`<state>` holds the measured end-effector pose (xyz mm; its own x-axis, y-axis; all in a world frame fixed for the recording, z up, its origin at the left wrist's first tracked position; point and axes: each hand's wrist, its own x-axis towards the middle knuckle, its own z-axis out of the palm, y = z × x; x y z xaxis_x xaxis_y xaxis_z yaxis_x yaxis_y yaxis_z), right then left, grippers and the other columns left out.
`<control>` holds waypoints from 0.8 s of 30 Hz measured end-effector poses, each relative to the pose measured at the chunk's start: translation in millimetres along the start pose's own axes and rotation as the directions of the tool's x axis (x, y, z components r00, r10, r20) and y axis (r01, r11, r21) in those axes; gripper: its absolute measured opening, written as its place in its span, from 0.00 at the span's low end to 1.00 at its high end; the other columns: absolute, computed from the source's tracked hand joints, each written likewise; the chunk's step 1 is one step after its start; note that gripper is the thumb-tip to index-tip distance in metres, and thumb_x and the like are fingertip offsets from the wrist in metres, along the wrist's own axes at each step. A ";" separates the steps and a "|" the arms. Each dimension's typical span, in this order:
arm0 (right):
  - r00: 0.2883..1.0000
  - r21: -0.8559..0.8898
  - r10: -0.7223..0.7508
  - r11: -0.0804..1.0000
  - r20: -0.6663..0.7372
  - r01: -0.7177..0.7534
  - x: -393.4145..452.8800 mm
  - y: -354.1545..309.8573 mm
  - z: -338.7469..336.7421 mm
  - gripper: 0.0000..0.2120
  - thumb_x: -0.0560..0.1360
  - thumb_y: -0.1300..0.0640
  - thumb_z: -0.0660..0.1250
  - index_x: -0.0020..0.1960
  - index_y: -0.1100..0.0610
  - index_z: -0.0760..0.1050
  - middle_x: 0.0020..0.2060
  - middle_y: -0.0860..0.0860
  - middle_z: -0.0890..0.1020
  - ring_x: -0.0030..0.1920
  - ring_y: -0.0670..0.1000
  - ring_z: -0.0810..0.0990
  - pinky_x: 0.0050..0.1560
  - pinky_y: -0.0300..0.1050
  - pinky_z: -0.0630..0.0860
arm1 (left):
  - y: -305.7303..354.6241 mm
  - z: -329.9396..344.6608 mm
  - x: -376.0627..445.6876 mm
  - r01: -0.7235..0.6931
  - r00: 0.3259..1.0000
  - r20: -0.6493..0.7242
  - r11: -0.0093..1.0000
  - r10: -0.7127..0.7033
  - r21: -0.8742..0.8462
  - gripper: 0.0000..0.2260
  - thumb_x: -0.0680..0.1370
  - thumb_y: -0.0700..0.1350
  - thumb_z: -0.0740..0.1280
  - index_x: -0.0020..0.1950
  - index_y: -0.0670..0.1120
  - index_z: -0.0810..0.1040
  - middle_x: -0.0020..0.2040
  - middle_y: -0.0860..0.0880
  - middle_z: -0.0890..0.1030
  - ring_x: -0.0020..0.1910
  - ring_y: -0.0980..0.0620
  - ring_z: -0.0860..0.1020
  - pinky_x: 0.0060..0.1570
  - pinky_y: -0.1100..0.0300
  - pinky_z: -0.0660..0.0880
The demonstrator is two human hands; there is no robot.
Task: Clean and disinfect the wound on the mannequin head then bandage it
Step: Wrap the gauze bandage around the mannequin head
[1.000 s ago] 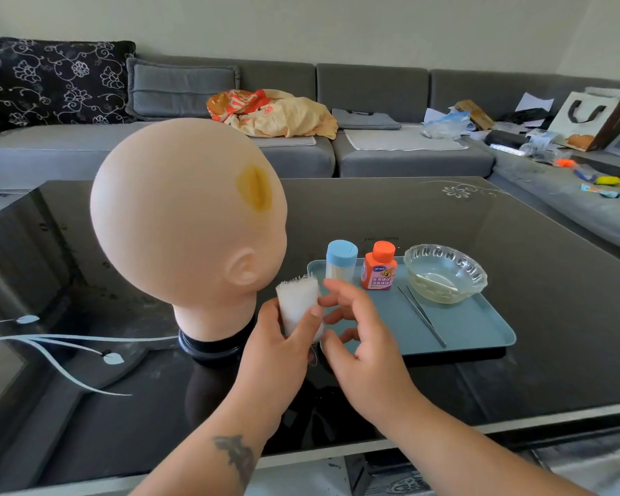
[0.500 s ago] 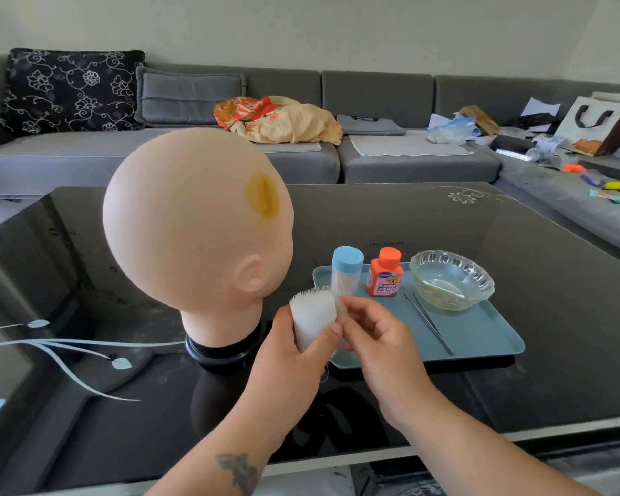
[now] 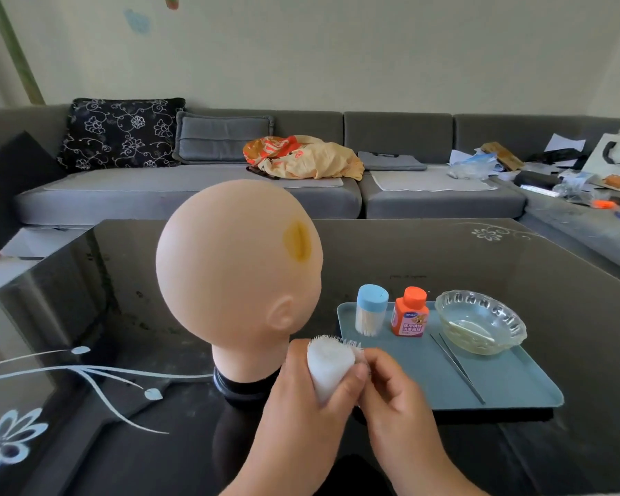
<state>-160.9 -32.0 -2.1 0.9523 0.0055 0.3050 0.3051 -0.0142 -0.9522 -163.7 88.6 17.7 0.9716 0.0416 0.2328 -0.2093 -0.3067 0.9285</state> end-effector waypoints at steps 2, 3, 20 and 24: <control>0.998 0.064 -0.068 0.996 -0.012 0.069 3.1 -12.4 4.4 0.08 0.75 0.47 0.65 0.49 0.47 0.80 0.44 0.51 0.85 0.46 0.49 0.82 0.48 0.44 0.78 | 13.0 -6.0 -1.1 -0.148 0.985 -0.084 0.988 0.151 0.047 0.19 0.68 0.64 0.68 0.55 0.62 0.68 0.52 0.62 0.75 0.54 0.70 0.72 0.47 0.79 0.66; 0.995 0.096 -0.102 0.990 -0.013 0.103 5.4 -20.0 6.6 0.09 0.74 0.47 0.65 0.50 0.48 0.80 0.44 0.52 0.85 0.47 0.50 0.83 0.49 0.44 0.78 | 20.4 -9.3 -1.2 -0.215 0.965 -0.134 0.973 0.224 0.080 0.20 0.69 0.65 0.67 0.57 0.66 0.64 0.55 0.64 0.72 0.56 0.72 0.69 0.49 0.80 0.64; 0.966 0.207 -0.254 0.949 0.047 0.240 69.2 -97.7 35.3 0.10 0.75 0.59 0.63 0.50 0.54 0.82 0.43 0.66 0.80 0.40 0.62 0.76 0.44 0.55 0.75 | 100.1 -59.1 40.9 -0.295 0.888 -0.366 0.955 0.277 0.008 0.18 0.64 0.54 0.76 0.46 0.61 0.71 0.43 0.59 0.79 0.40 0.60 0.79 0.35 0.67 0.74; 0.975 0.227 -0.218 0.952 0.037 0.205 72.1 -104.6 31.9 0.08 0.74 0.56 0.65 0.46 0.56 0.83 0.33 0.54 0.78 0.34 0.49 0.71 0.38 0.39 0.71 | 109.1 -62.8 45.0 -0.294 0.884 -0.371 0.955 0.284 0.030 0.15 0.67 0.48 0.75 0.45 0.59 0.71 0.46 0.71 0.75 0.42 0.72 0.75 0.30 0.78 0.68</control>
<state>-124.1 1.7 119.0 0.8620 0.0458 0.5049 0.4852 0.2142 -0.8478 -149.8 116.7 147.7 0.7586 0.3027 0.5769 -0.4825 -0.3339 0.8097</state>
